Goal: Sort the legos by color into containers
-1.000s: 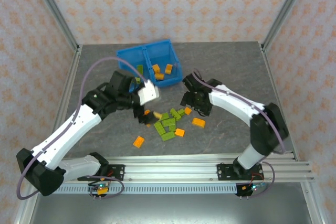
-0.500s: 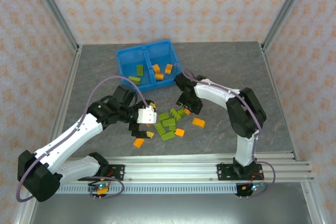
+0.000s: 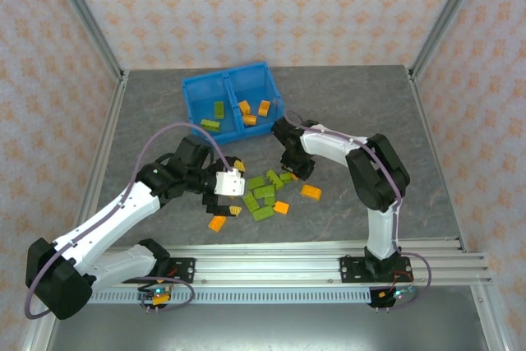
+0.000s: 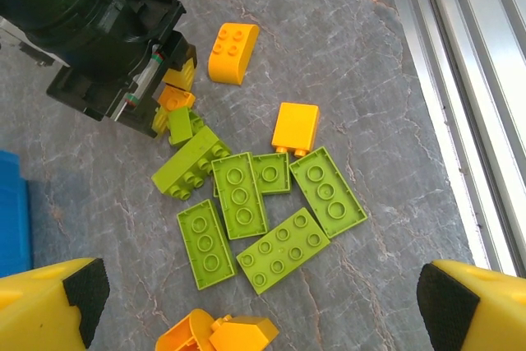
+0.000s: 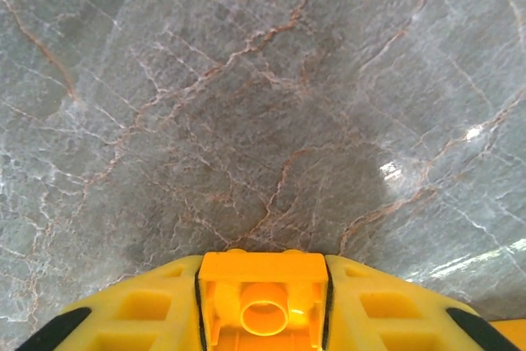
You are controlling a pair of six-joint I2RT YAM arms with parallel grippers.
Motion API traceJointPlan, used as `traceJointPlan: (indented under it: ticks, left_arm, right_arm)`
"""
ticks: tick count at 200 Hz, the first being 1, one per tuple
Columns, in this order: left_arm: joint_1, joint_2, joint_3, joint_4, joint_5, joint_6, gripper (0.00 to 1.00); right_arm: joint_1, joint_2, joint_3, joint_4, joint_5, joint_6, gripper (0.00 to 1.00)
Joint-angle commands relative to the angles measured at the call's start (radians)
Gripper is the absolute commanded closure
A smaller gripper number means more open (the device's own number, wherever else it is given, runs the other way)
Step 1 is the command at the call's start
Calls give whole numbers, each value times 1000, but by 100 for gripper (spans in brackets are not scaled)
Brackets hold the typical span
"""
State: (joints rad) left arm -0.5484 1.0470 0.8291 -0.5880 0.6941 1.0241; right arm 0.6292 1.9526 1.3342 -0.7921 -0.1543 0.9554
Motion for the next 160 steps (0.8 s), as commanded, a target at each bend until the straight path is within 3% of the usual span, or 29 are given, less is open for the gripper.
traceJointPlan:
  ticks: [1, 39, 59, 84, 128, 160]
  left_arm:
    - [-2, -26, -16, 40, -26, 22, 0]
    - [-3, -59, -44, 113, -54, -5, 0]
    - [-3, -90, -78, 198, -99, -34, 0]
    - [0, -121, -121, 306, -220, -75, 0]
    - [2, -154, -162, 374, -422, -85, 1]
    - [1, -185, -199, 399, -458, -78, 0]
  right_arm:
    - [-2, -37, -23, 23, 37, 5, 72]
    - [34, -245, -6, 24, 221, -44, 73]
    - [101, -360, 22, 103, 353, -169, 74]
    - [154, -401, 72, 252, 382, -361, 72]
    - [136, -120, 423, 189, 494, -579, 71]
    - [30, 203, 814, 37, 379, -514, 73]
